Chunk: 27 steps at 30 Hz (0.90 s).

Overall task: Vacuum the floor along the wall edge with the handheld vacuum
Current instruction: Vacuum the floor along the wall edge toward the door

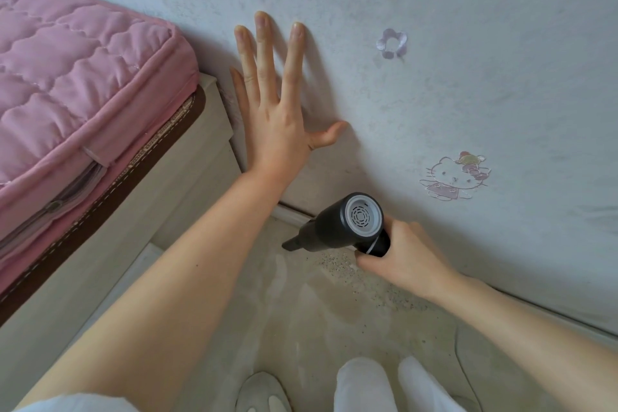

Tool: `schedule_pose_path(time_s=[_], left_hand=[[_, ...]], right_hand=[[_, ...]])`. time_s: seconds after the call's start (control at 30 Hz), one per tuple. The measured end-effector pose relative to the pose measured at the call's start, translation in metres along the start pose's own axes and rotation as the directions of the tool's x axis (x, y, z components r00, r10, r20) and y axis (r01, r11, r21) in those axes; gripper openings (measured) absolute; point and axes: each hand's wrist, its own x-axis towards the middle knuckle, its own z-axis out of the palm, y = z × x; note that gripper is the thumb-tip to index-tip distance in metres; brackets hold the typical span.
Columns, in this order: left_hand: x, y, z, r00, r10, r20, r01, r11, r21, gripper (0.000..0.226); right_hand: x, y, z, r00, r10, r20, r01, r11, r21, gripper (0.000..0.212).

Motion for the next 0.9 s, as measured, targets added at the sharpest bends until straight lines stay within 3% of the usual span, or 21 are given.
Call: schedule_pose_path(time_s=[0.3, 0.5, 0.9], left_hand=[[0.000, 0.000, -0.001, 1.000, 0.013, 0.001, -0.013, 1.000, 0.008, 0.110], [-0.002, -0.006, -0.002, 0.998, 0.063, -0.018, -0.062, 0.998, 0.015, 0.087], [-0.003, -0.005, -0.005, 0.999, 0.050, -0.009, -0.050, 0.998, -0.030, 0.095]], right_hand=[[0.008, -0.008, 0.007, 1.000, -0.022, 0.001, 0.022, 0.999, 0.033, 0.026], [0.013, -0.012, 0.011, 0.999, -0.036, 0.026, 0.034, 0.998, 0.047, 0.025], [0.007, 0.005, -0.004, 0.998, 0.035, -0.046, -0.036, 0.999, -0.005, 0.022]])
